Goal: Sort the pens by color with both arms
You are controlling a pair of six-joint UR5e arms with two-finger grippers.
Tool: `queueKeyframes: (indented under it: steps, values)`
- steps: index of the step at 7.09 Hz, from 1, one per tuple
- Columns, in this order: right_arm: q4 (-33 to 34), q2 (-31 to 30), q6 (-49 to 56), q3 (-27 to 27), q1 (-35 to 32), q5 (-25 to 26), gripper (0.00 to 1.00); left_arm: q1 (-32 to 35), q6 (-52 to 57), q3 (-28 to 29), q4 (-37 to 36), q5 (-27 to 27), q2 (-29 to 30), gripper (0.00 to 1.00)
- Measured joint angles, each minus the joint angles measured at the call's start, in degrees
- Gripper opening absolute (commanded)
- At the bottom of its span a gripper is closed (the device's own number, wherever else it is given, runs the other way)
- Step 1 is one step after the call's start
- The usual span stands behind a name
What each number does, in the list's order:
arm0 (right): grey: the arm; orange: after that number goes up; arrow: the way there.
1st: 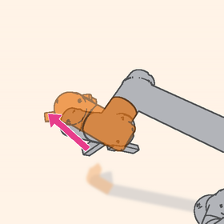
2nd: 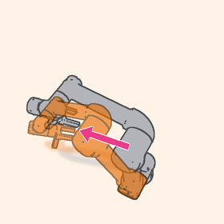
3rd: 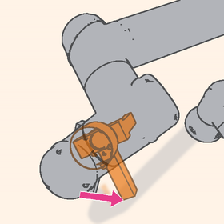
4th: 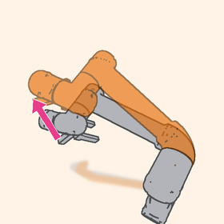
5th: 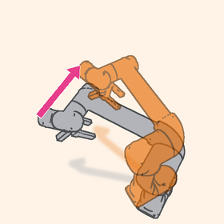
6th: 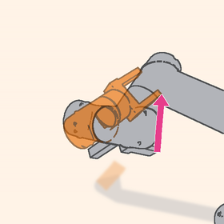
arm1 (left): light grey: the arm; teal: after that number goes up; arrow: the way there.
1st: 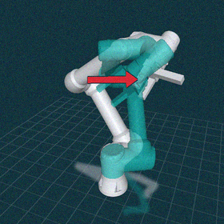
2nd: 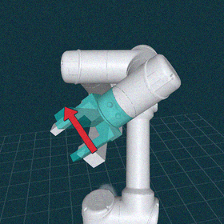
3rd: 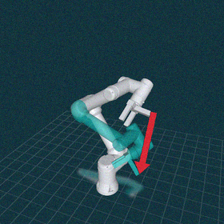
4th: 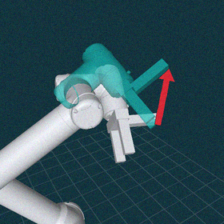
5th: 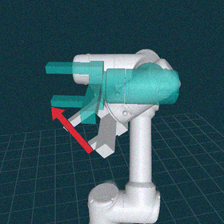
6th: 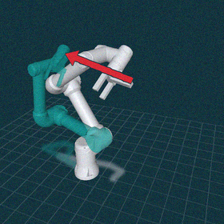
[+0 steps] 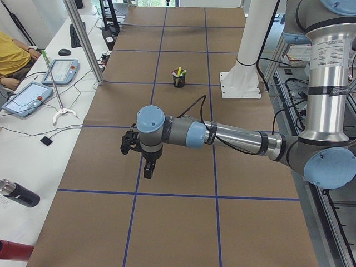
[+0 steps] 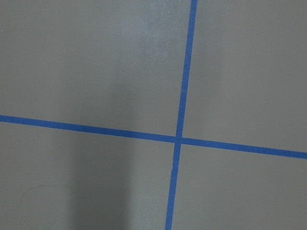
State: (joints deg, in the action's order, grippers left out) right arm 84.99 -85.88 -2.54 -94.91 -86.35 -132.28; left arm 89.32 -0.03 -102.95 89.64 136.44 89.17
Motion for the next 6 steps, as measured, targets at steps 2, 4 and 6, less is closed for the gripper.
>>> queueKeyframes:
  steps: [2, 4, 6]
  values:
    - [-0.04, 1.95, -0.05, -1.26, 1.15, 0.06, 1.0, -0.23, -0.33, 0.01, 1.55, 0.33, 3.27, 1.0]
    - [-0.05, 3.13, -0.43, -2.01, 3.04, 0.12, 1.0, -0.33, -0.49, -0.1, 6.31, 2.96, 4.01, 1.0]
    - [0.05, 5.37, -1.71, -3.4, 6.14, -0.11, 1.0, -3.24, -3.2, -0.12, 13.16, 4.12, 4.48, 1.0]
